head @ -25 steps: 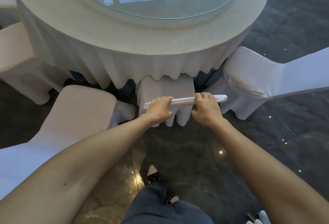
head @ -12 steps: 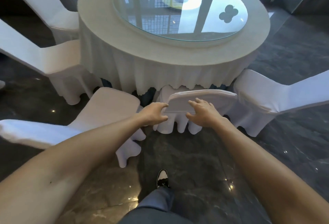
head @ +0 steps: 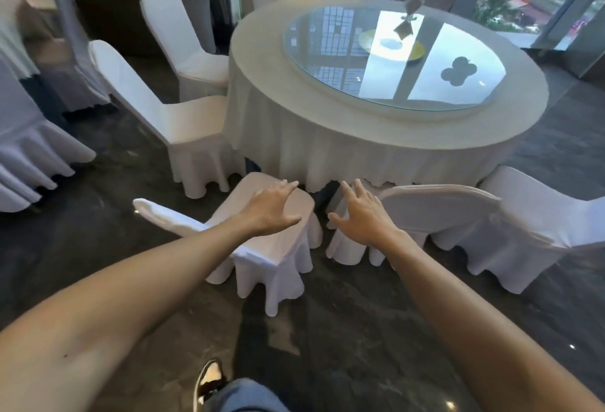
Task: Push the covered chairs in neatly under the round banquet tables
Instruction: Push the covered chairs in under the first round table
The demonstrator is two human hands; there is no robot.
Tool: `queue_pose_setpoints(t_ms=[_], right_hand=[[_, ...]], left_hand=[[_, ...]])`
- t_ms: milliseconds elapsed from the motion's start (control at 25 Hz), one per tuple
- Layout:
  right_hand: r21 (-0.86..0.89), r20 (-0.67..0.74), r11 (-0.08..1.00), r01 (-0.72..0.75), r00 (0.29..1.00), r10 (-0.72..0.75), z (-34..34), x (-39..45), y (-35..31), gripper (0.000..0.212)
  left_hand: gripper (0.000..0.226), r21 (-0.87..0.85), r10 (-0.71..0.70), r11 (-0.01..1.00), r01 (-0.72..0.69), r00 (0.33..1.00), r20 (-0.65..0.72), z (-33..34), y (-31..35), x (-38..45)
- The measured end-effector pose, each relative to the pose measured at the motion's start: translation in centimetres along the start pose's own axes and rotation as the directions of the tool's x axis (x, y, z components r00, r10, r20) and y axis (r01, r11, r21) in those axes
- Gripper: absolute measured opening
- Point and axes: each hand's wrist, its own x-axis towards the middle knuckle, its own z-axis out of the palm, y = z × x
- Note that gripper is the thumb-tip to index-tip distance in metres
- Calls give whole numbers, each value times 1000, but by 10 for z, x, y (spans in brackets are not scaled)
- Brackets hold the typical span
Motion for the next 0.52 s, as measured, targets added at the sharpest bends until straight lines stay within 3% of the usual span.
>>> queue_pose_setpoints(t_ms=[200, 320, 440, 520], right_hand=[[127, -192, 992, -18, 981, 42, 55, 41, -115, 89], [177, -221, 984, -26, 973, 65, 100, 56, -179, 91], [217, -116, 974, -63, 989, 89, 145, 66, -222, 94], [263, 86, 957, -120, 991, 100, 168, 65, -241, 93]], left_hand=[[99, 150, 47, 988, -32, 994, -99, -38, -122, -25], [104, 224, 50, 974, -45, 999, -17, -49, -199, -38], [106, 244, -4, 969, -40, 984, 178, -52, -259, -49], [100, 230, -12, 970, -73, 936, 352, -55, -289, -56]])
